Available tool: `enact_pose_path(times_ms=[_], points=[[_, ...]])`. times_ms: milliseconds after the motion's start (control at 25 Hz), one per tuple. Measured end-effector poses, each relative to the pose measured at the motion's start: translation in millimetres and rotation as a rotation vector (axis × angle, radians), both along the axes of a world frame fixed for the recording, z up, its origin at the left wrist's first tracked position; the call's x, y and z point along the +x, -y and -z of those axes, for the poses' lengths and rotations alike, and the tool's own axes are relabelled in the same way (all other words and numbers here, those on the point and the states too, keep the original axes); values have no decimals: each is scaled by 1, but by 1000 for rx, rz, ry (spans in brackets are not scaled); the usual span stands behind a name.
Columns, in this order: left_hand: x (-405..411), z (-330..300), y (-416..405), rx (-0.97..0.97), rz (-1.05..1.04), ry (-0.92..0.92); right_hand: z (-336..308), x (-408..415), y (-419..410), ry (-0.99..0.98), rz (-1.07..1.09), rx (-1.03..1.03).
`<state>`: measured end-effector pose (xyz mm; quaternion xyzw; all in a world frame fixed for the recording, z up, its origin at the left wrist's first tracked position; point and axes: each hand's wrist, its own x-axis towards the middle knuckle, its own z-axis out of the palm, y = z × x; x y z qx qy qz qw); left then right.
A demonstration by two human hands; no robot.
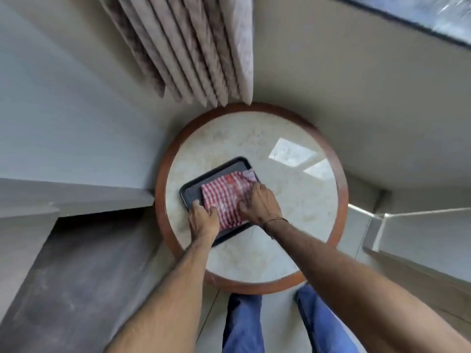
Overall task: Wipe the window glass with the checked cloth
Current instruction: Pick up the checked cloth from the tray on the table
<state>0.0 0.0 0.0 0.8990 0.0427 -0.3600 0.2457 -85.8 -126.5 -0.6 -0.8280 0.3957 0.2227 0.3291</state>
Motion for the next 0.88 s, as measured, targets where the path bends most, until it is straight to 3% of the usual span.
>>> enact_pose_path(times_ms=[200,320,440,600,720,880], points=[[6,45,15,-10,-220,-50,35,8,-17,51,281,-49],[8,46,15,-83,-264,-113,37,14,-15,70,600,98],[4,27,12,-155,-246,-166,25,14,-9,-9,878,396],[-6,-44,25,-328,-89,-218,-27,-32,17,63,982,768],[-26,-126,58,-493,35,-297,-94,-87,41,257,1101,1038],[-71,-265,122,-727,250,-412,-205,-152,69,627,1157,1245]])
